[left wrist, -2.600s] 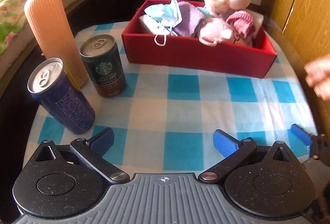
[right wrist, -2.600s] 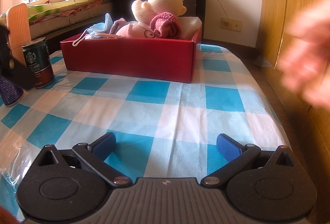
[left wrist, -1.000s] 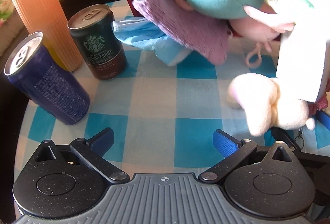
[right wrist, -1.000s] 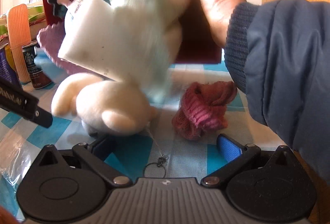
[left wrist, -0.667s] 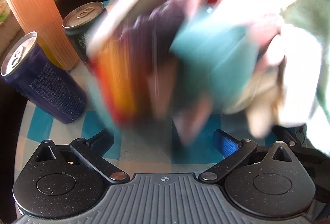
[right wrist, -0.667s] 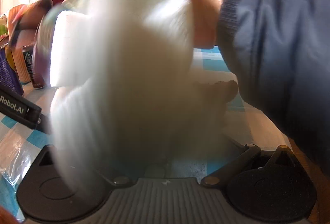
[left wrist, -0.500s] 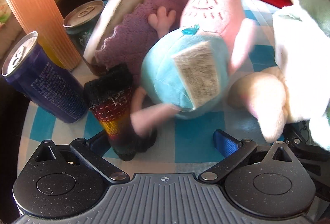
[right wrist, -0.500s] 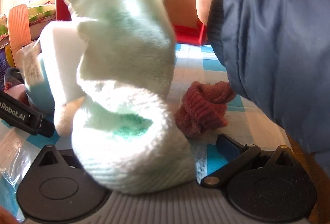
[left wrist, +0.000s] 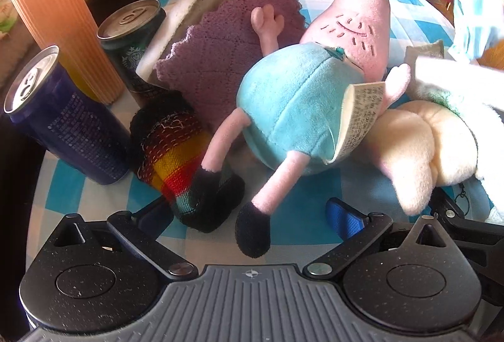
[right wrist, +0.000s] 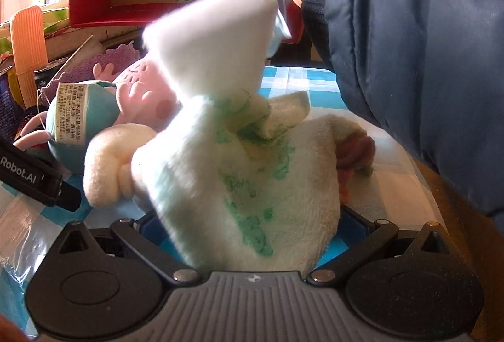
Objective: Organize soft objects
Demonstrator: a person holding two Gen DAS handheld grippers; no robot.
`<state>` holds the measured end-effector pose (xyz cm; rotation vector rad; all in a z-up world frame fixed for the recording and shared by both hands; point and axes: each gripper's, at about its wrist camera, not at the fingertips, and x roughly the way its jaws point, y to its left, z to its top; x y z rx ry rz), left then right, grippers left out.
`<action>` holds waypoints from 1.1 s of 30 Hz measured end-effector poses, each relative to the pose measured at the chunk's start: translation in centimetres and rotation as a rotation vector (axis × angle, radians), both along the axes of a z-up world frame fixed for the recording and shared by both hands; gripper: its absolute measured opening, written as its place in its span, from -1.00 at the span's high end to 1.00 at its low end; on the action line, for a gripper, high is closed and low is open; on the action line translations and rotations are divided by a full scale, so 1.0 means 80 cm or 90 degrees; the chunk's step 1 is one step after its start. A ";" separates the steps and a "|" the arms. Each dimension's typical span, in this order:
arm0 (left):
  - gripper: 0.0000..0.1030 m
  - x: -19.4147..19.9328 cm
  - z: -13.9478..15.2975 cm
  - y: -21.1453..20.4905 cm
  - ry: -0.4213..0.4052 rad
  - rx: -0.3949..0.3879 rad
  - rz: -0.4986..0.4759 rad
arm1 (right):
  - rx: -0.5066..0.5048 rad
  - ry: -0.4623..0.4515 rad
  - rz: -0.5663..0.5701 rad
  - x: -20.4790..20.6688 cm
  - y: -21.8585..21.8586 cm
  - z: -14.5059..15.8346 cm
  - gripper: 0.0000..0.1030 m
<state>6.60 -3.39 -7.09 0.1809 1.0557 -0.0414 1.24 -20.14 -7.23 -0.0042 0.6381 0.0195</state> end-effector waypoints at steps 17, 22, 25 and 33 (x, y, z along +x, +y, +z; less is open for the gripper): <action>-0.89 0.001 -0.008 0.004 0.051 -0.046 -0.002 | 0.000 0.000 0.000 -0.001 0.000 0.000 -0.65; -0.89 0.005 -0.009 0.009 0.055 -0.050 -0.003 | 0.000 0.000 0.000 -0.001 0.000 0.000 -0.65; -0.89 0.009 -0.008 0.011 0.056 -0.050 -0.003 | 0.000 0.000 0.000 -0.001 0.000 0.000 -0.65; -0.89 0.007 -0.005 0.013 0.058 -0.069 -0.006 | 0.000 0.001 0.000 0.001 0.001 -0.002 -0.65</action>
